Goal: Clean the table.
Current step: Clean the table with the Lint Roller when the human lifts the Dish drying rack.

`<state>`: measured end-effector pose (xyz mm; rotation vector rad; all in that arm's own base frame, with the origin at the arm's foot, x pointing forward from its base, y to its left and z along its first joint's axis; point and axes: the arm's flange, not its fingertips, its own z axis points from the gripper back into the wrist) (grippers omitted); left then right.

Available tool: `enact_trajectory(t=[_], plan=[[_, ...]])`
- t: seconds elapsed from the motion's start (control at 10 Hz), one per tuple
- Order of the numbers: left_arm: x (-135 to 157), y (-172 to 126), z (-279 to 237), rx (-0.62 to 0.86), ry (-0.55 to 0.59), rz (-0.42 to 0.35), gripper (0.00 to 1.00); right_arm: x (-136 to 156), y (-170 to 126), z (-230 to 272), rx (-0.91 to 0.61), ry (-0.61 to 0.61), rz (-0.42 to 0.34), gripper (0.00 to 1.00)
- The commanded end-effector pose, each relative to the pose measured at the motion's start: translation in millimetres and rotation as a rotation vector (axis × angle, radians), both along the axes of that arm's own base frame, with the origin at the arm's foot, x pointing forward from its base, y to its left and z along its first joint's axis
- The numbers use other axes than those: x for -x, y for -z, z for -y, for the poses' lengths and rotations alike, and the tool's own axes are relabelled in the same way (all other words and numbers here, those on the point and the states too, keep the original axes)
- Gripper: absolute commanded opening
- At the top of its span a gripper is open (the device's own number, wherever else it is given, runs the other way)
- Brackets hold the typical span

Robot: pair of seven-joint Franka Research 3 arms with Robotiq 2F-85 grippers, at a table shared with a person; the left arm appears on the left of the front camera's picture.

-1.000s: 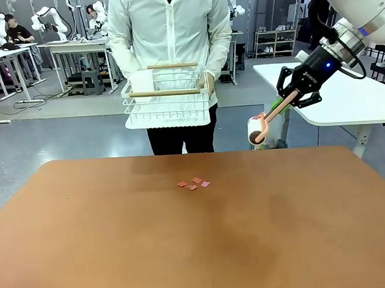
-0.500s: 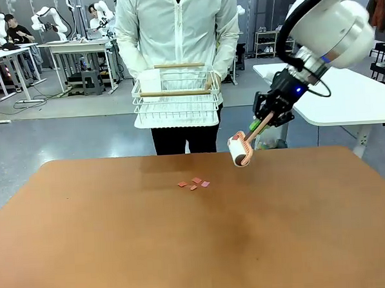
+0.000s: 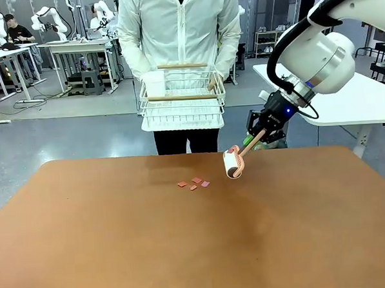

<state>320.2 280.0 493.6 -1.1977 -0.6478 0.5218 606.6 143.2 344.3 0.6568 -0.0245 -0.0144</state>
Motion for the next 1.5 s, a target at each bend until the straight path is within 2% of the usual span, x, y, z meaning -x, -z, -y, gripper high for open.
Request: enact_trajectory(t=[0.0,0.2,0.4,0.5,0.6,0.9,1.1,1.2,1.4], plan=[[1,-3,-2,0.006,-0.002,0.010,1.00,9,15,-5,-0.052,-0.005,0.031,0.21],[1,-3,-2,0.006,-0.002,0.010,1.00,12,34,-8,-0.049,-0.018,0.038,0.21],[1,-3,-2,0.006,-0.002,0.010,1.00,15,58,-9,-0.038,-0.002,0.000,0.21],[1,-3,-2,0.006,-0.002,0.010,1.00,15,74,-12,0.021,0.057,-0.015,0.21],[1,-3,-2,0.006,-0.002,0.010,1.00,17,88,-23,0.004,0.033,-0.042,0.21],[1,-3,-2,0.006,-0.002,0.010,1.00,23,120,-77,0.022,-0.045,-0.107,0.21],[1,-3,-2,0.006,-0.002,0.010,1.00,12,120,-128,-0.002,-0.053,-0.110,0.21],[1,-3,-2,0.006,-0.002,0.010,1.00,8,122,-159,-0.024,-0.058,-0.136,0.21],[1,-3,-2,0.006,-0.002,0.010,1.00,13,133,-220,0.049,-0.083,-0.146,0.21]])
